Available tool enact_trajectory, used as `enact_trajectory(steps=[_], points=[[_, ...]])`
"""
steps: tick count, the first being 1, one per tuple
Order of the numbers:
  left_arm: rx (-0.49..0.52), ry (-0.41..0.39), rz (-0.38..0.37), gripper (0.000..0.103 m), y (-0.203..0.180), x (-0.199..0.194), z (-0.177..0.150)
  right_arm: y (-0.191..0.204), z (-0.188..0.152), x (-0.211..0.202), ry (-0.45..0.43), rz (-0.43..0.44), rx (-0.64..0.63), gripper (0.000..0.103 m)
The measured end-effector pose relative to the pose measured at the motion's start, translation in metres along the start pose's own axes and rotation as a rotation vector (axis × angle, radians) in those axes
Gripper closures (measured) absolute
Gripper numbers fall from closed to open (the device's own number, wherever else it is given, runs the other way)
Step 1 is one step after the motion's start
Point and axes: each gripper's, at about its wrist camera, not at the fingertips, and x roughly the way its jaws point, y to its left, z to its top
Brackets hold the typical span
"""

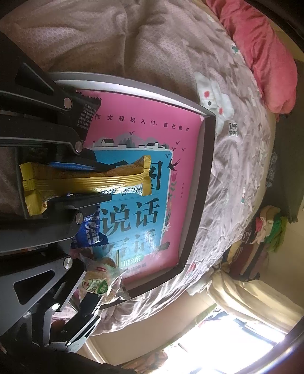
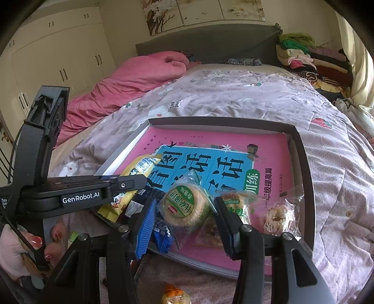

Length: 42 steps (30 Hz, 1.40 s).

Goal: Organize snacks
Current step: 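Open the right gripper to release the biscuit packet in the tray while the left gripper lowers the yellow bar, then open the left gripper to drop the yellow bar into the tray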

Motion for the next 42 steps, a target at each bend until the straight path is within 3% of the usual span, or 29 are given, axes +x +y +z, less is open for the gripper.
enact_trajectory(steps=[26, 35, 40, 42], points=[[-0.021, -0.011, 0.014, 0.085, 0.01, -0.005, -0.001, -0.003, -0.001, -0.007, -0.016, 0.003, 0.017, 0.052], [-0.018, -0.02, 0.021, 0.078, 0.011, -0.01, 0.001, -0.006, 0.0, -0.013, -0.029, -0.01, 0.032, 0.052], [-0.015, -0.029, 0.02, 0.06, 0.008, -0.017, 0.004, -0.007, 0.0, -0.017, -0.042, -0.007, 0.033, 0.051], [-0.011, -0.033, 0.018, 0.059, 0.006, -0.021, 0.003, -0.006, 0.0, -0.018, -0.046, -0.007, 0.032, 0.051]])
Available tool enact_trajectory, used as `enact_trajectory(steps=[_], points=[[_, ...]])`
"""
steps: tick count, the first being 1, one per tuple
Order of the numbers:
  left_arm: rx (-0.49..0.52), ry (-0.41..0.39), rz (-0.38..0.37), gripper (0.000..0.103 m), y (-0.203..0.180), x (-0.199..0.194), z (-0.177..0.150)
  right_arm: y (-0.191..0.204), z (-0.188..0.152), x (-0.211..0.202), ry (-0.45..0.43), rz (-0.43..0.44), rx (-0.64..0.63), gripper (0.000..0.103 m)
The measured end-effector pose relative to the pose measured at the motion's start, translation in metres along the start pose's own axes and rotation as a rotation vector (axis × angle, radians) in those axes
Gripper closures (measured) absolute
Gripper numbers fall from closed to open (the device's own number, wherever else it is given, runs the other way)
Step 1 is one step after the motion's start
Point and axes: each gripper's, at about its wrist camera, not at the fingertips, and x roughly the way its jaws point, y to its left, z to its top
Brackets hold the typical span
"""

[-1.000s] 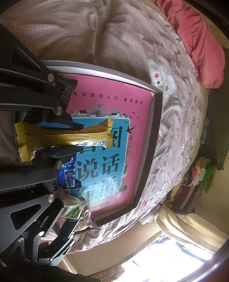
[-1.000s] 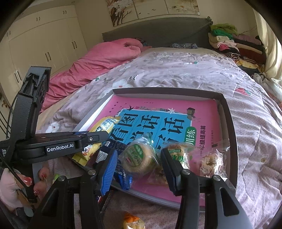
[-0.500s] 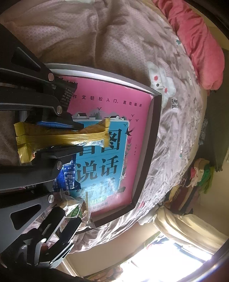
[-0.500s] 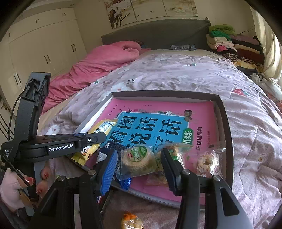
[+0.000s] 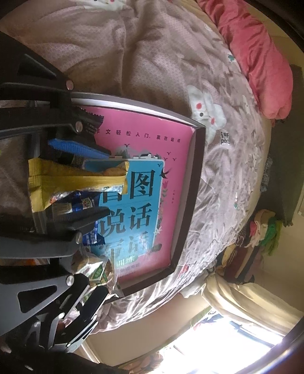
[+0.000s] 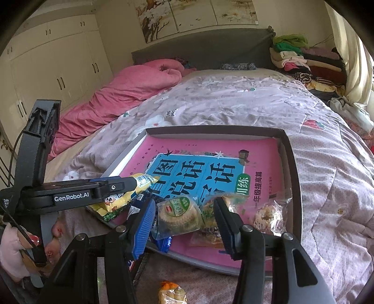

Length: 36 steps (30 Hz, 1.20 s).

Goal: Organize snacks
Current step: 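Open the left gripper to drop the yellow bar into the tray, then lift the open left gripper away from the tray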

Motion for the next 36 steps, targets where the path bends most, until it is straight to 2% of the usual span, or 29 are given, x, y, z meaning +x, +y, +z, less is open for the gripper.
enact_trajectory(steps=[2, 4, 10, 15, 19, 36], points=[[0.005, -0.006, 0.002, 0.058, -0.002, -0.004, 0.001, 0.0, 0.0, -0.001, -0.003, 0.002, -0.001, 0.051], [0.008, -0.008, 0.004, 0.052, -0.003, -0.007, 0.001, 0.001, 0.001, -0.003, -0.009, 0.002, -0.003, 0.05], [0.024, -0.021, 0.012, 0.044, -0.008, -0.017, 0.002, 0.0, 0.001, -0.008, -0.022, 0.002, -0.003, 0.05], [0.027, -0.024, 0.016, 0.043, -0.01, -0.023, 0.001, 0.0, 0.002, -0.013, -0.041, 0.006, -0.003, 0.049], [0.029, -0.031, 0.02, 0.034, -0.011, -0.028, 0.001, 0.001, 0.003, -0.019, -0.059, 0.01, -0.003, 0.047], [0.047, -0.028, 0.007, 0.033, -0.018, -0.052, -0.01, -0.012, 0.001, -0.053, -0.111, 0.027, 0.036, 0.046]])
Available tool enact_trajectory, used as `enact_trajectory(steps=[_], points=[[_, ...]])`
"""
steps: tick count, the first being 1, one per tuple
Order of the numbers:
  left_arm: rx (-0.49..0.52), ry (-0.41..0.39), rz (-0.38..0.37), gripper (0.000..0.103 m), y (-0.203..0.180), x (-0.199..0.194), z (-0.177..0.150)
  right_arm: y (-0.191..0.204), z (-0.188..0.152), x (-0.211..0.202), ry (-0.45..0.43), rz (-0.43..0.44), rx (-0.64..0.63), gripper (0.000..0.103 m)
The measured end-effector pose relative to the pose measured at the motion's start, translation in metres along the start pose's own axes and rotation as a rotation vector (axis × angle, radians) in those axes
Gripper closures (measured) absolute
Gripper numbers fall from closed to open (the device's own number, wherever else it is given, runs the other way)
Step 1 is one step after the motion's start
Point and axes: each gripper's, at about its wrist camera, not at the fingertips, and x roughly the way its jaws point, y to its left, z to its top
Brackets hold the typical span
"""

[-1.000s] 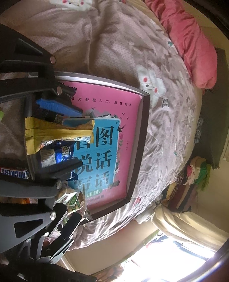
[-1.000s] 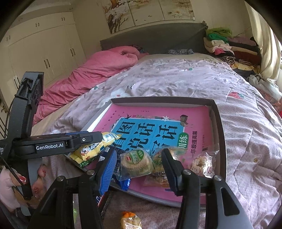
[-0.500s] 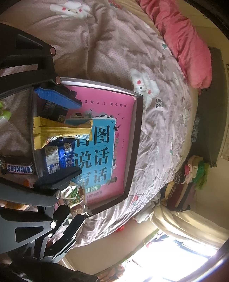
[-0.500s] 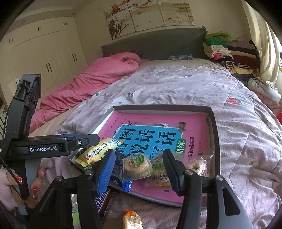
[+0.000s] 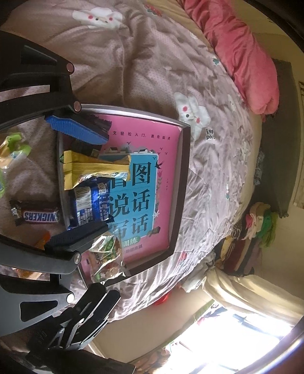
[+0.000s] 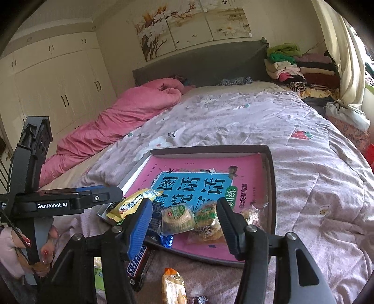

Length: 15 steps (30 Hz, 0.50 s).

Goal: Organize snacks
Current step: 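Lift the open left gripper away from the tray, then move both open grippers back from the tray over the snacks on the quilt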

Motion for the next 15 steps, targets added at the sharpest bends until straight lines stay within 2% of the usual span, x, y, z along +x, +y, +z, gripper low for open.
enact_trajectory(steps=[15], points=[[0.021, 0.022, -0.004, 0.033, -0.011, -0.016, -0.018, 0.009, -0.019, -0.021, 0.013, 0.028, -0.061, 0.046]])
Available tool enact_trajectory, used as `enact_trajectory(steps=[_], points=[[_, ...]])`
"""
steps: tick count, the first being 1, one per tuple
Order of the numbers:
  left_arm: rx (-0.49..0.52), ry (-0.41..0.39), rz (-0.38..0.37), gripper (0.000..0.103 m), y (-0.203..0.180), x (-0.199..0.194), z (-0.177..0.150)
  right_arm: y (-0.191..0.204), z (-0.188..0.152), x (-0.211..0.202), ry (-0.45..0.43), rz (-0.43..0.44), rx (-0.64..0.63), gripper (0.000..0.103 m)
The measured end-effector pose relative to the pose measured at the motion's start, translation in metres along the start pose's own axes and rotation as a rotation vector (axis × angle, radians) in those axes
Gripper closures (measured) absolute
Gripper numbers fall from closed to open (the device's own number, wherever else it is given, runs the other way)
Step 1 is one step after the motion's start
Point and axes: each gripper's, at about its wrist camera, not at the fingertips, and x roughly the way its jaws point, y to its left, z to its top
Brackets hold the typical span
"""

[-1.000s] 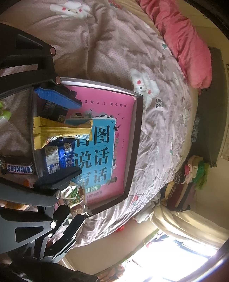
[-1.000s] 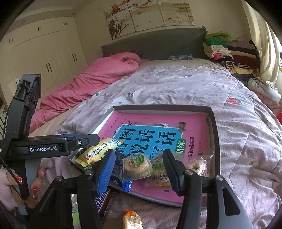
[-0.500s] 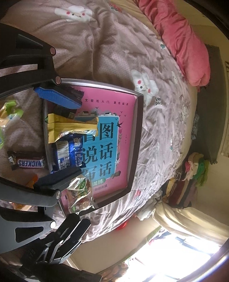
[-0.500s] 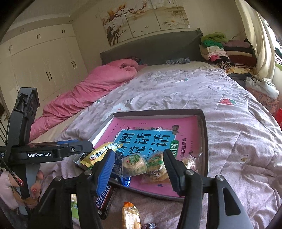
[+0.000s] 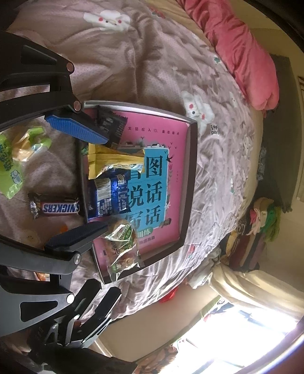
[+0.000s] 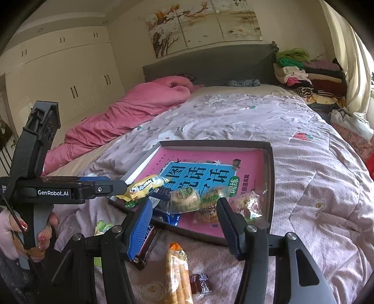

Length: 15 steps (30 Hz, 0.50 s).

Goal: Organize snacks
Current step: 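Move both open grippers back from the tray over the snacks on the quilt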

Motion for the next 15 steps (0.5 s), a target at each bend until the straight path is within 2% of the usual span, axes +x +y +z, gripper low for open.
enact_trajectory(steps=[15], points=[[-0.004, 0.04, 0.027, 0.032, 0.009, -0.01, -0.017, 0.009, -0.012, -0.007, 0.035, 0.014, -0.015, 0.046]])
